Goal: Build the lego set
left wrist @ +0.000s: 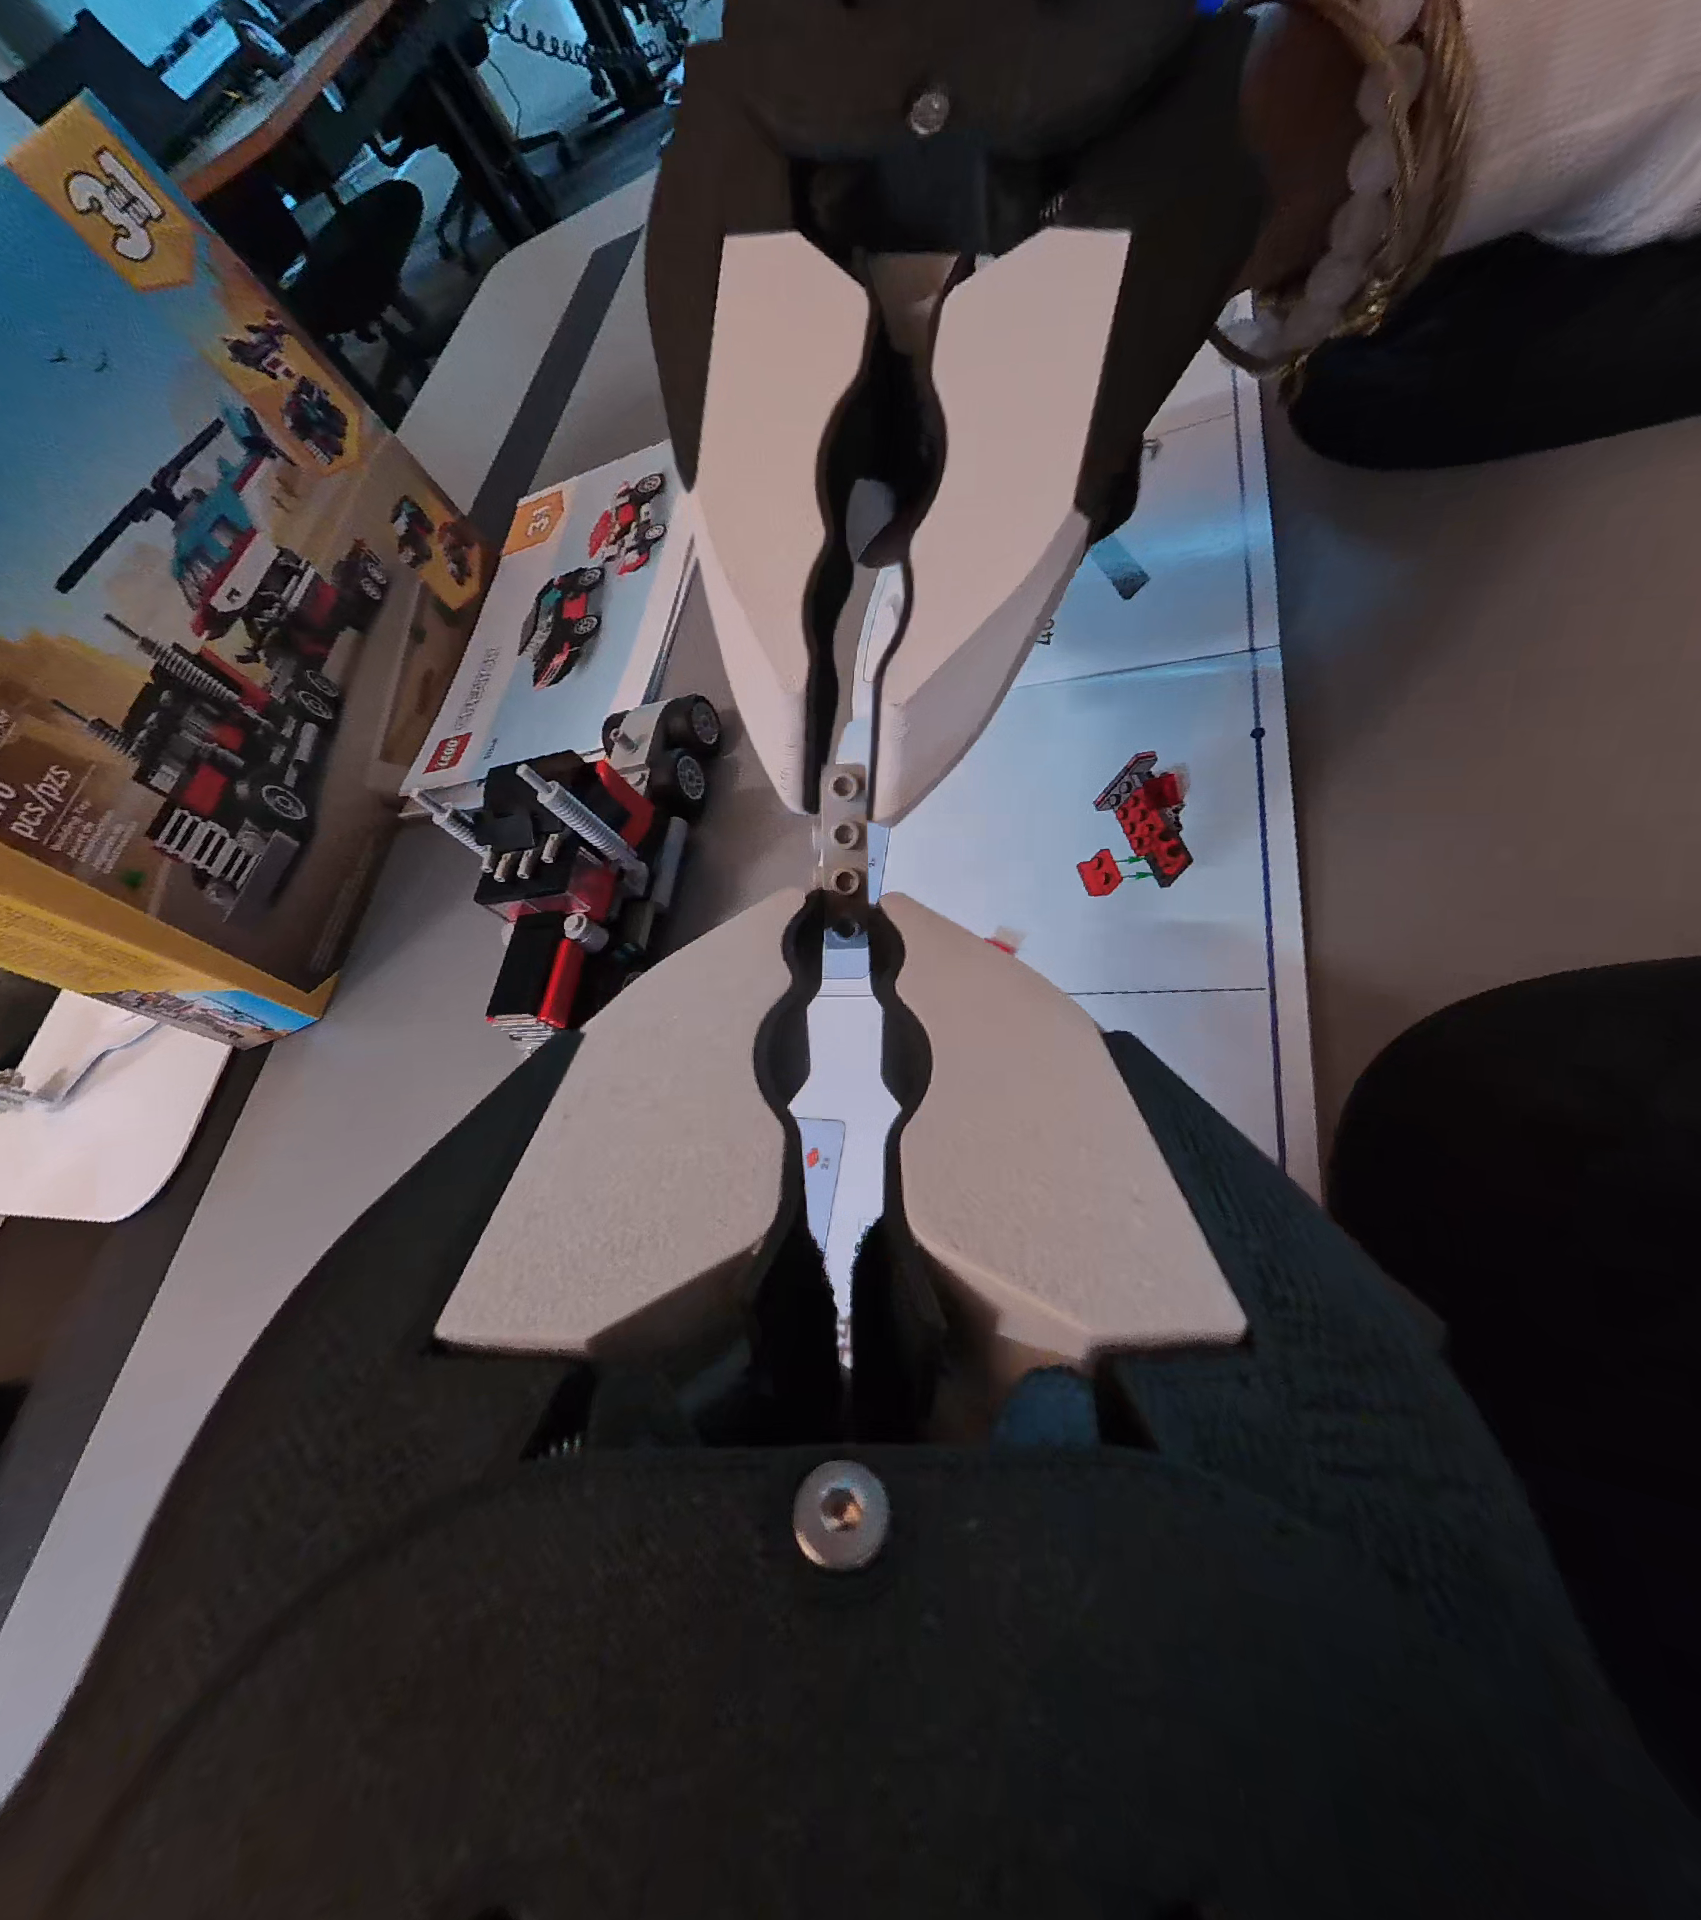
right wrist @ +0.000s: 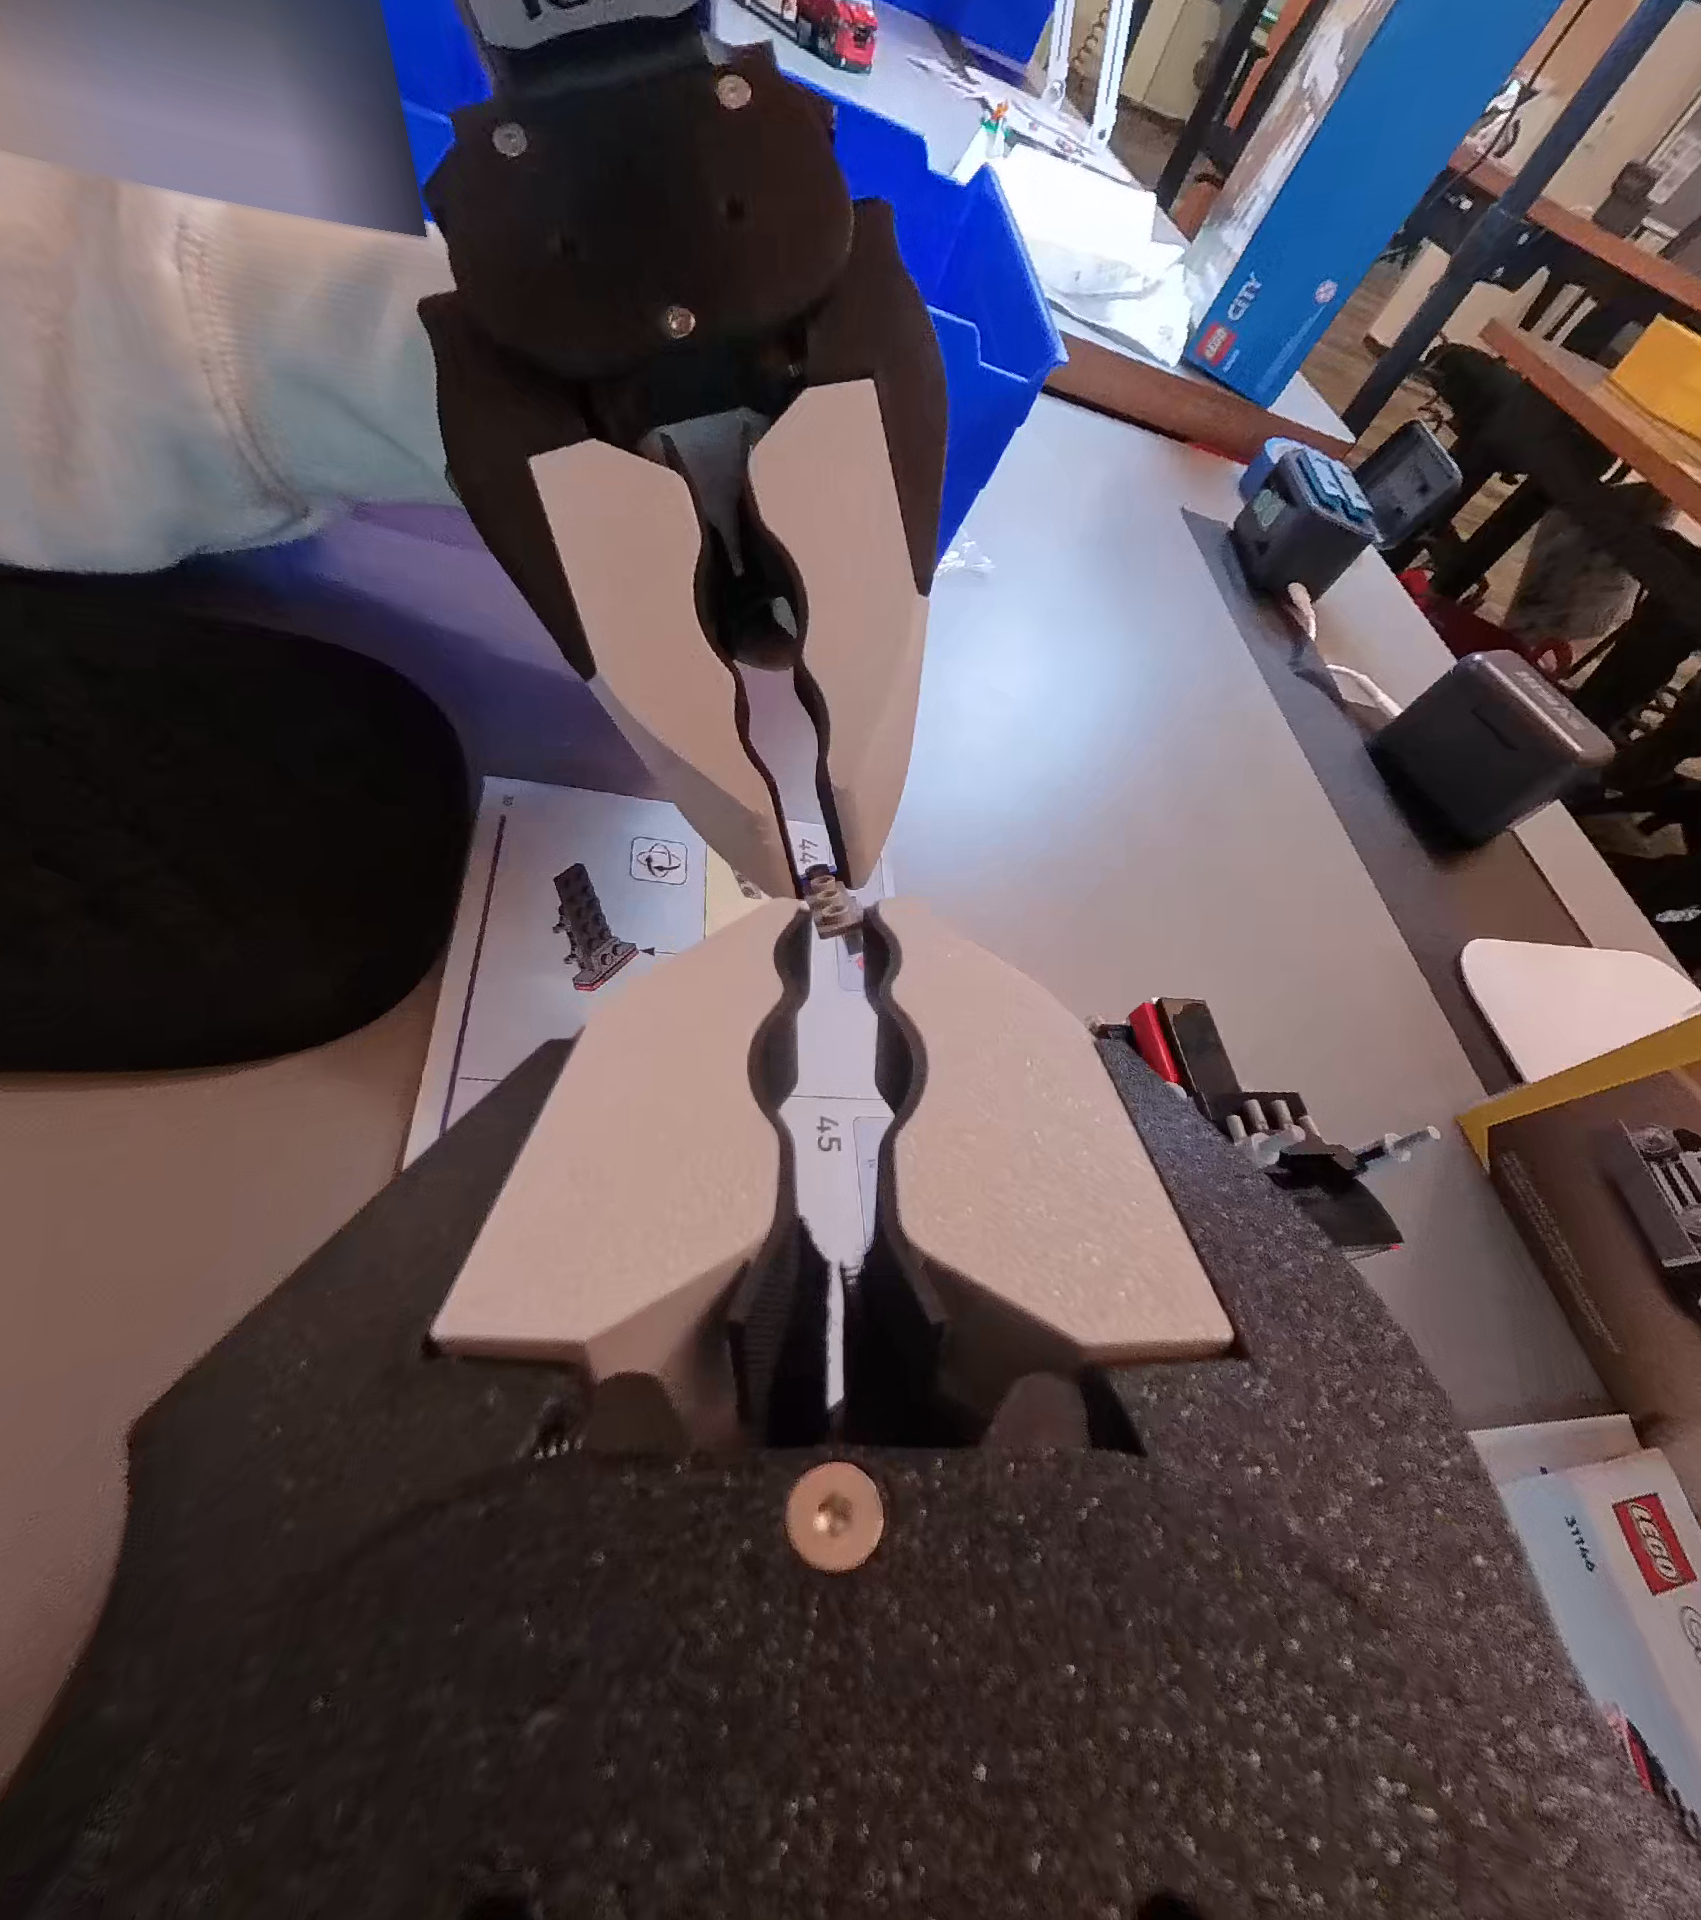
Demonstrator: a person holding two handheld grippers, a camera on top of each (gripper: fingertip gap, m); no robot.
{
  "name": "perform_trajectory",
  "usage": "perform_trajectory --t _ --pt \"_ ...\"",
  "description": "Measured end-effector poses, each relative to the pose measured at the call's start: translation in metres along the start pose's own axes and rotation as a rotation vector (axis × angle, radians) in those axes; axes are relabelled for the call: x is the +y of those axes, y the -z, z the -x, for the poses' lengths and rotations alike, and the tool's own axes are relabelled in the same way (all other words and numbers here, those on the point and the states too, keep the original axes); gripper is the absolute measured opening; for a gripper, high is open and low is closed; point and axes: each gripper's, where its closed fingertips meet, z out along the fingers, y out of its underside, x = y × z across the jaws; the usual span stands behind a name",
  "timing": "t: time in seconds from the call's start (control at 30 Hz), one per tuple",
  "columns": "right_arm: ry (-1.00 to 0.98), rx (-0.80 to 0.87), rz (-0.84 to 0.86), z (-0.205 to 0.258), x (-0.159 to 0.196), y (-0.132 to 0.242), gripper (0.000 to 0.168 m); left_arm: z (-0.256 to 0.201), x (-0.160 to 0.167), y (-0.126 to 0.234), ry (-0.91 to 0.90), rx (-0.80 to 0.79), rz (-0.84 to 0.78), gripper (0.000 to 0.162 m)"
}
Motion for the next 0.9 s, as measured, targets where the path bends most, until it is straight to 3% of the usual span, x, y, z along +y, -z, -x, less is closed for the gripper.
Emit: perform_trajectory --t 0.17,0.37,0.43,0.57,0.9 --pt "-0.008 -0.003 -0.051 -0.001 -0.006 0.003 0.009 0.002 -0.006 0.002 0.022 -0.005 -0.053 0.009" --pt "-0.299 -0.051 -0.36 -0.013 -0.036 0.02 0.008 0.017 -0.034 0.015 0.15 -0.057 -0.328 0.03" --pt "-0.383 -0.072 -0.452 -0.016 -0.044 0.024 0.008 0.029 -0.041 0.024 0.229 -0.095 -0.435 0.031" --pt "-0.49 -0.109 -0.557 -0.018 -0.052 0.028 0.008 0.036 -0.048 0.039 0.412 -0.007 -0.633 0.029" --pt "-0.356 -0.003 -0.427 -0.023 -0.042 0.028 0.008 0.071 -0.041 0.075 0.486 -0.205 -0.739 0.02"
